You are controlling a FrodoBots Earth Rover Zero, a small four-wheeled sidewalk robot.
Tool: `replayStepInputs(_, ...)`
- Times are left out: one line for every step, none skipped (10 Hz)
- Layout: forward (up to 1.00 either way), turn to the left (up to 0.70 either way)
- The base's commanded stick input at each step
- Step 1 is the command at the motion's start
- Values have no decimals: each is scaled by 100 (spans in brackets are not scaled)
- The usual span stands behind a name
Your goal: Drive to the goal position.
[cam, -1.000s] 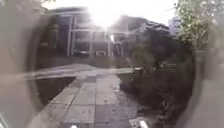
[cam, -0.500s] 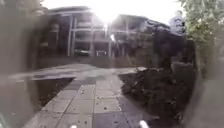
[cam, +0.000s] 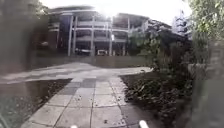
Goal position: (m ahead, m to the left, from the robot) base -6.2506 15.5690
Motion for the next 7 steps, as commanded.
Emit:
replayStepInputs(50, 0)
replayStepInputs(50, 0)
replayStepInputs(50, 0)
replayStepInputs(50, 0)
replayStepInputs(50, 0)
replayStepInputs(50, 0)
replayStepInputs(50, 0)
